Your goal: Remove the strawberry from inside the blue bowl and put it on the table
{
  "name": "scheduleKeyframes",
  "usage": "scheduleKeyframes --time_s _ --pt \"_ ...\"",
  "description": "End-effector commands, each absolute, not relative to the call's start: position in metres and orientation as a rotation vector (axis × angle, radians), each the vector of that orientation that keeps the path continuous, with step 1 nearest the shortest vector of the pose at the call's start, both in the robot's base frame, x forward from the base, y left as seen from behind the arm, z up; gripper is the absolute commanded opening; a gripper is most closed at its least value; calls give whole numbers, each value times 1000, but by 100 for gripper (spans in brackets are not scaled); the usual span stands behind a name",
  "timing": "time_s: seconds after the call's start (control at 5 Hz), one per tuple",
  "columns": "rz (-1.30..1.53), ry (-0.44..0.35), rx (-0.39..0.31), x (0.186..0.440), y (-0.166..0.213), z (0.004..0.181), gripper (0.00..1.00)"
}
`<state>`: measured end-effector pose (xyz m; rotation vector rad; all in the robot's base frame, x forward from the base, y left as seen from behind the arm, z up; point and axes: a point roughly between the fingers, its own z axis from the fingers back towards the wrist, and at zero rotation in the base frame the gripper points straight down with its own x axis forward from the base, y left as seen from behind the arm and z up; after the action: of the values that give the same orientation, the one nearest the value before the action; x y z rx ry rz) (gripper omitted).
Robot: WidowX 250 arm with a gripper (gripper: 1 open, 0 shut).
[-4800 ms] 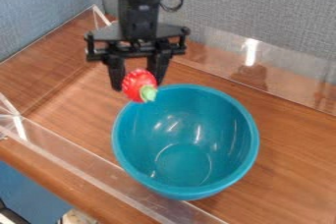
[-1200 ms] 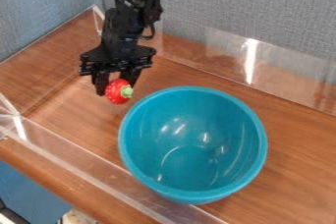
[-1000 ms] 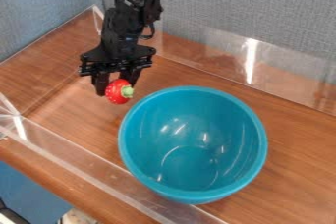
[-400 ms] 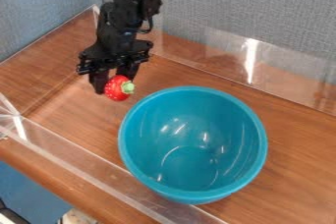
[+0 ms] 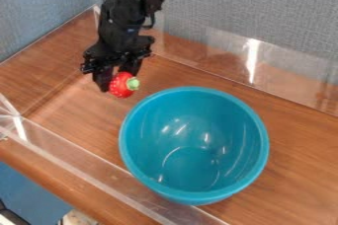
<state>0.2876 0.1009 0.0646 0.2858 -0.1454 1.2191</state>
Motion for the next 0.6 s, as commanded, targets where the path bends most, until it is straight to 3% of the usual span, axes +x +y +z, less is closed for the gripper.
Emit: scheduleKeyframes --time_s 0.0,0.4 --pt "1196 -191 260 297 96 69 0" --pt "1196 -225 232 299 107 77 0"
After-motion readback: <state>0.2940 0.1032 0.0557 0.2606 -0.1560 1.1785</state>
